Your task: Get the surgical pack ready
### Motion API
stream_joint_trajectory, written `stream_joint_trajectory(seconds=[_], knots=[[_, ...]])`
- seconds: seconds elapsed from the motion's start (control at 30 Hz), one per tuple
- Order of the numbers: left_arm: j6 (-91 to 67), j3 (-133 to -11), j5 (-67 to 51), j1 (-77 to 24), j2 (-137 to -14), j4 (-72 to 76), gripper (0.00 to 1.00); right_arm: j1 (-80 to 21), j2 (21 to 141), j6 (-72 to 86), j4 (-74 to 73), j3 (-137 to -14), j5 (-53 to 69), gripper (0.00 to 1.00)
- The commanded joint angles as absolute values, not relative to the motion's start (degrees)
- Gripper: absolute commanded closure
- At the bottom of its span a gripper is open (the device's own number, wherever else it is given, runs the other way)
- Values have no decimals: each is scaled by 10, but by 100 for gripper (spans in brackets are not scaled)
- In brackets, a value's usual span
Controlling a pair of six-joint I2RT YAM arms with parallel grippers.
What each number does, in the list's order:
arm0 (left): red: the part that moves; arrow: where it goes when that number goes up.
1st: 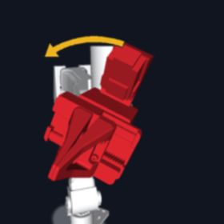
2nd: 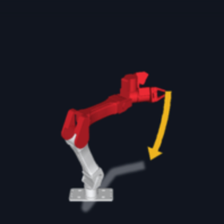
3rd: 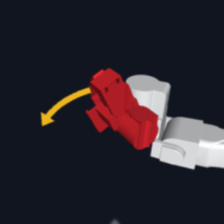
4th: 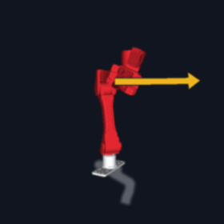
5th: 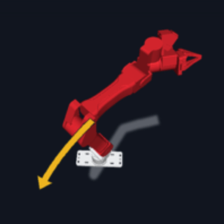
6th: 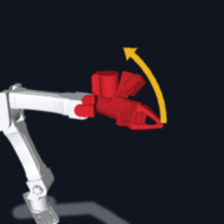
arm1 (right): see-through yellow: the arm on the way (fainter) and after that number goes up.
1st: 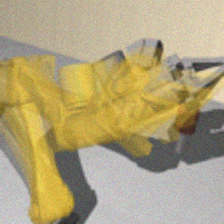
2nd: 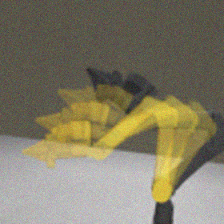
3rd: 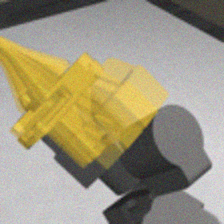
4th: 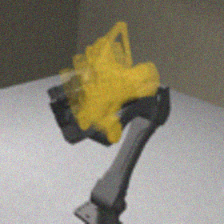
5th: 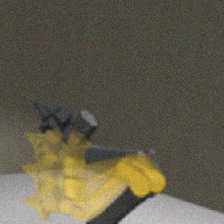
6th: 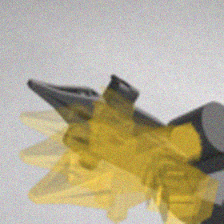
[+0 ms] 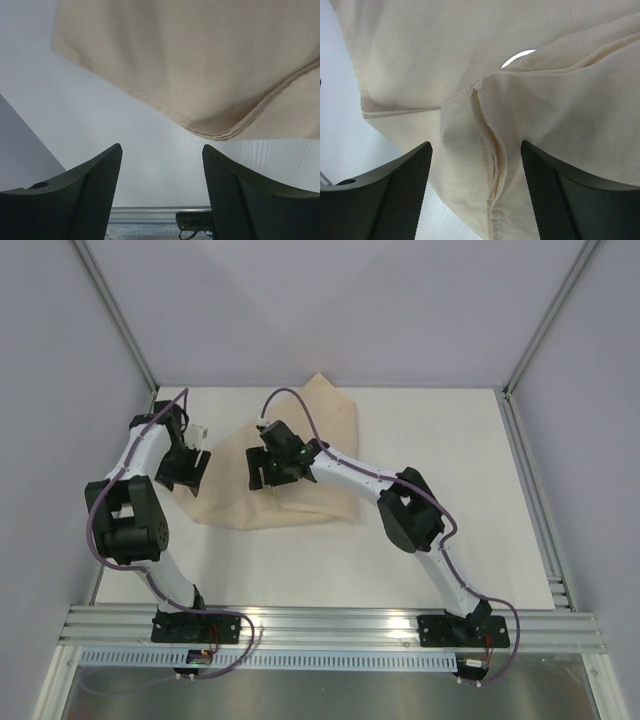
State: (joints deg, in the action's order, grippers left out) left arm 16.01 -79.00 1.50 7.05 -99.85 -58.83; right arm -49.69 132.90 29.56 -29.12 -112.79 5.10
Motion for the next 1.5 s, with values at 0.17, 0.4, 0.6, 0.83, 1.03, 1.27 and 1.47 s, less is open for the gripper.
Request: stream_joint_trajectory(seconds=[0.17, 0.4, 0.6, 0.83, 1.03, 1.27, 1.47], knots=[[155, -909, 24, 141, -1046, -601, 12, -502, 1196, 179, -276, -1150, 40, 10], [130, -998, 35, 153, -1158, -602, 15, -492, 1100, 132, -293, -1080, -39, 4], [127, -1038, 29, 187, -1220, -638, 26, -467, 1032, 127, -290, -963, -79, 4], [134, -965, -38, 187, -1205, -621, 26, -431, 1003, 148, -294, -892, -77, 4], [132, -965, -41, 186, -1244, -621, 45, -425, 1004, 157, -315, -891, -107, 5], [120, -1005, -29, 186, -1291, -598, 97, -418, 992, 161, -330, -885, -137, 4], [126, -987, -69, 187, -1247, -571, 100, -390, 953, 181, -321, -825, -135, 4]])
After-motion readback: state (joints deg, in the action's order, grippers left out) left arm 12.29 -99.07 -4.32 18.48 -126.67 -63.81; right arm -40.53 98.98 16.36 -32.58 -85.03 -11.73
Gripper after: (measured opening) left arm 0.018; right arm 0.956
